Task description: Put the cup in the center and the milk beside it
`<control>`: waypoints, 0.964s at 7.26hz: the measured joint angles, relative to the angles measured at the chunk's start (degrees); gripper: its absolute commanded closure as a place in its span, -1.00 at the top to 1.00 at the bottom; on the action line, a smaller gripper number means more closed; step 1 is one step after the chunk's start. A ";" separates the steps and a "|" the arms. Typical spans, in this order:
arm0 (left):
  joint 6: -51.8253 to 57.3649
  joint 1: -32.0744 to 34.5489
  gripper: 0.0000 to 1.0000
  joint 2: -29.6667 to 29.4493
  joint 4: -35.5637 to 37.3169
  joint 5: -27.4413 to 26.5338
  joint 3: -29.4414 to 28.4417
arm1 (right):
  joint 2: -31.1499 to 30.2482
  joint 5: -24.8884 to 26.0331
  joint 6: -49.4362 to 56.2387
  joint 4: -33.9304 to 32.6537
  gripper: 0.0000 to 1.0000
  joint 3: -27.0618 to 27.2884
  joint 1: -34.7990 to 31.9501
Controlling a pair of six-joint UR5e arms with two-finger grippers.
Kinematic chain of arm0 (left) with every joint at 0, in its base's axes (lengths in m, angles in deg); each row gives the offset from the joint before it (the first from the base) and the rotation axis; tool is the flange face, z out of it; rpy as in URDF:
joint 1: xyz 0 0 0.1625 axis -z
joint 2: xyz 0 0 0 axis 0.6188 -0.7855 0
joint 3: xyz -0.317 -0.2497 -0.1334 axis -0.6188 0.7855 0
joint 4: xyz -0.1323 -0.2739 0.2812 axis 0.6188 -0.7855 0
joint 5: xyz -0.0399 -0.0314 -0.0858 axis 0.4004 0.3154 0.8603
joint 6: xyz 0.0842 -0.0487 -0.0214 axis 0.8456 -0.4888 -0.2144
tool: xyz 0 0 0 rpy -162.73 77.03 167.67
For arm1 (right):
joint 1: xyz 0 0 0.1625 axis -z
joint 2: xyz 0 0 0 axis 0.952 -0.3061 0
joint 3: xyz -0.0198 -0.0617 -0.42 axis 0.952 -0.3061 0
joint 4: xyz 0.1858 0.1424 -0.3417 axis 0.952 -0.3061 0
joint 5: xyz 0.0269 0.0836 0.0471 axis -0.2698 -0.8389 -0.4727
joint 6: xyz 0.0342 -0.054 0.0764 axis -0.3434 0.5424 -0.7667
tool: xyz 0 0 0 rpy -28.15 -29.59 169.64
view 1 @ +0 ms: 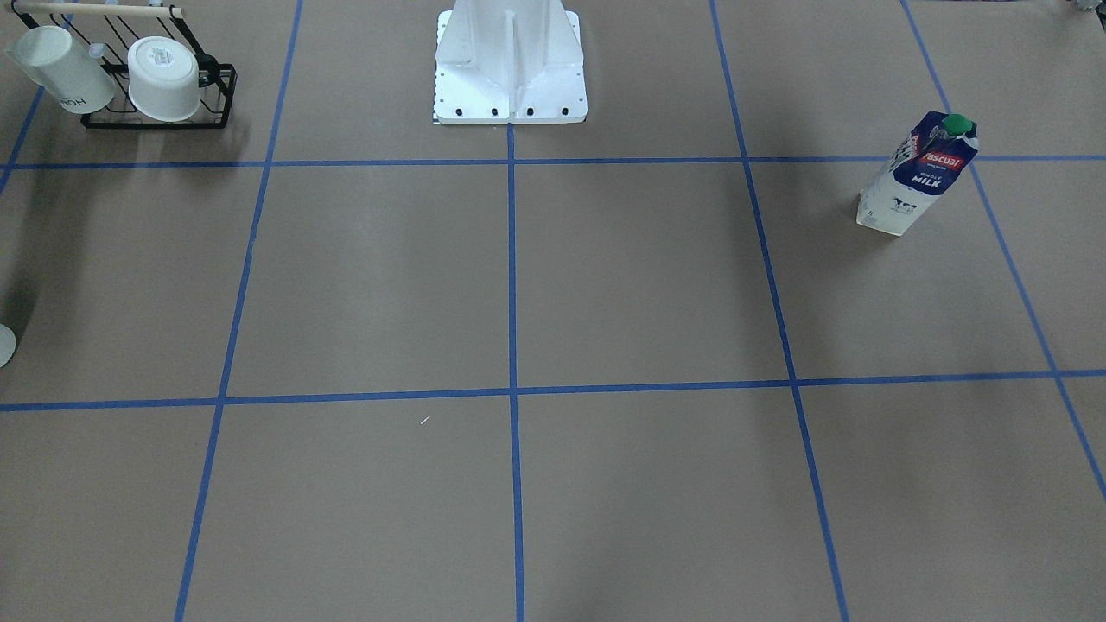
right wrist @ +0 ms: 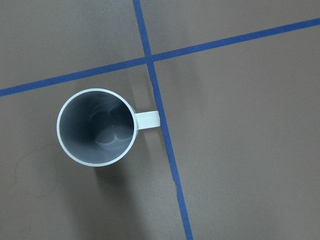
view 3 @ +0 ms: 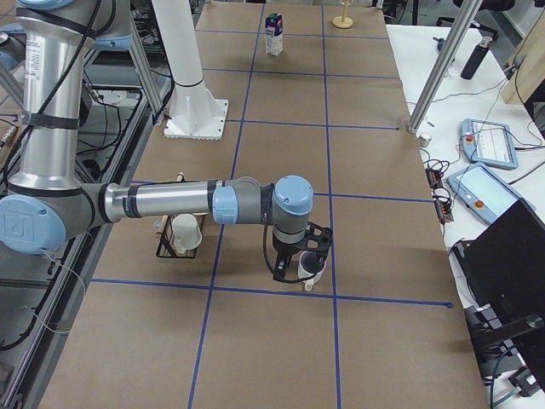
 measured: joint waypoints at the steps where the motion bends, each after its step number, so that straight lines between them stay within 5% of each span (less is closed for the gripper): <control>1: 0.00 -0.01 0.96 -0.01 0.00 0.00 0.04 | 0.08 -0.14 -0.01 -0.04 1.00 0.03 0.00; 7: 0.00 0.04 0.96 -0.09 0.00 0.00 0.60 | 0.38 -0.60 -0.02 -0.24 1.00 0.06 0.00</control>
